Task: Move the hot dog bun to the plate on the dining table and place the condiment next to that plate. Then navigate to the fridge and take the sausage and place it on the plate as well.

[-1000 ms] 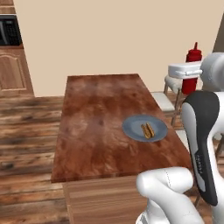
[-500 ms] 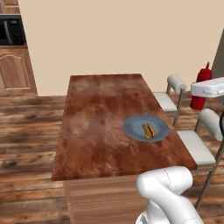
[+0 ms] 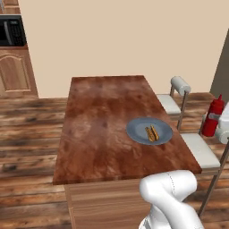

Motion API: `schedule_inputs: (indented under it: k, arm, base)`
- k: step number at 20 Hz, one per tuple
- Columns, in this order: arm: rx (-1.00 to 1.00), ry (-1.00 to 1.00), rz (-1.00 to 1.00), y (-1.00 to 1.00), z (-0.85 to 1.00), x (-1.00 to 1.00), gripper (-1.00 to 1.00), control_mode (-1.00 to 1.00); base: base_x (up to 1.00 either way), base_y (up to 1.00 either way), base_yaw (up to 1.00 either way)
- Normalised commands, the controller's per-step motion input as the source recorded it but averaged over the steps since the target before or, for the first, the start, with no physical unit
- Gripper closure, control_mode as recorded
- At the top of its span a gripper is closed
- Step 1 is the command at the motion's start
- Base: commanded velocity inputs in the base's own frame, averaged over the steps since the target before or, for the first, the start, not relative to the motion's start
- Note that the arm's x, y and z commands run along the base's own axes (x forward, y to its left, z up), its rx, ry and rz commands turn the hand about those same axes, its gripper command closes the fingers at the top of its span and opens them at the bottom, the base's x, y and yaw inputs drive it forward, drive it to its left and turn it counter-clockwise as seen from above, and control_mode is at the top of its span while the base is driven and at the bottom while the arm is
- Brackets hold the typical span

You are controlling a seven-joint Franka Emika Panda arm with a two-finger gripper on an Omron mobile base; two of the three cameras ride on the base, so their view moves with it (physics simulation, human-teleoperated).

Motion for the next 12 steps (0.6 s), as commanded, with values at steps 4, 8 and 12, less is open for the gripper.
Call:
schedule_inputs:
  k: [4, 8, 12]
  arm:
    - [0.00, 0.00, 0.33, 0.00, -0.53, 0.01, 1.00, -1.00]
    - [0.00, 0.03, 0.19, 0.00, -0.56, 0.08, 1.00, -1.00]
    - [0.00, 0.00, 0.09, 0.00, -0.48, 0.15, 1.00, -1.00]
  base:
    - [0.00, 0.00, 0.00]
    - [0.00, 0.00, 0.00]
    - [0.00, 0.00, 0.00]
